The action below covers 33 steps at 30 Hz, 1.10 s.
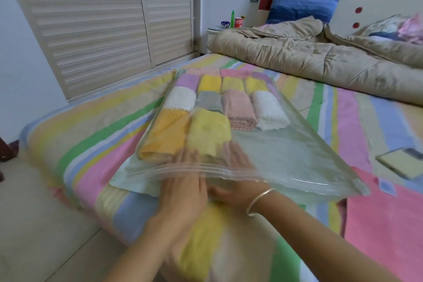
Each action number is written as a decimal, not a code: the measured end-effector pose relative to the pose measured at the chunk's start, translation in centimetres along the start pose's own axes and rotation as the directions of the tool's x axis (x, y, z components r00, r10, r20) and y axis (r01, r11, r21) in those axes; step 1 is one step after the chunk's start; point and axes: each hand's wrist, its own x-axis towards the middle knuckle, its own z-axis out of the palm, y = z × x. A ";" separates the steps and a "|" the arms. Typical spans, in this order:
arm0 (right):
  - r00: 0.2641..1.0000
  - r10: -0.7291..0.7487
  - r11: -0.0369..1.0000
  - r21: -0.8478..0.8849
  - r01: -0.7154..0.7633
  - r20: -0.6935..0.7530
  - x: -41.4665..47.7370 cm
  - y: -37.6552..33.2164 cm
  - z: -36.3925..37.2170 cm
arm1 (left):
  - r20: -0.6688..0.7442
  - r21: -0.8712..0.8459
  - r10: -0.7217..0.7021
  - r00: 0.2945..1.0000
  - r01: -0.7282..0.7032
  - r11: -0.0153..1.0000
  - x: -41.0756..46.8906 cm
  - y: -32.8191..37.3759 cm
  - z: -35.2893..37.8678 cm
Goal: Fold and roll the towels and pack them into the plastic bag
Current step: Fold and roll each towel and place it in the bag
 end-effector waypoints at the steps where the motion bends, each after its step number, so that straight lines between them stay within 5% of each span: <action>1: 1.000 -0.014 0.999 0.035 0.015 -0.016 -2.9 0.6 -0.2 | 0.051 -0.009 0.033 0.998 -0.032 0.999 -2.1 1.7 -0.4; 6: 0.990 0.064 0.972 0.231 -0.033 -0.128 -18.3 4.3 -5.7 | -0.062 -0.260 0.241 0.968 -0.249 0.933 -10.5 10.8 -2.7; 9: 0.967 0.064 0.993 0.112 -0.037 -0.248 -28.7 8.6 -7.5 | -0.149 -0.402 0.403 0.903 -0.427 0.810 -14.8 17.5 -1.3; 13: 0.883 0.302 0.951 0.043 -0.308 -0.359 -41.8 14.2 -10.0 | -0.112 -0.534 0.680 0.724 -0.621 0.573 -19.5 27.5 1.6; 17: 0.732 0.507 0.826 0.015 -0.563 -0.455 -53.6 17.7 -12.5 | 0.001 -0.666 0.826 0.564 -0.615 0.421 -24.5 35.8 4.1; 22: 0.746 0.525 0.767 -0.151 -0.623 -0.411 -63.0 19.3 -13.9 | 0.042 -0.650 0.910 0.413 -0.680 0.339 -29.3 42.1 7.0; 33: 0.819 0.316 0.675 -0.493 -0.549 -0.479 -66.4 22.3 -12.7 | -0.070 -0.453 0.916 0.395 -0.831 0.324 -29.9 44.6 9.5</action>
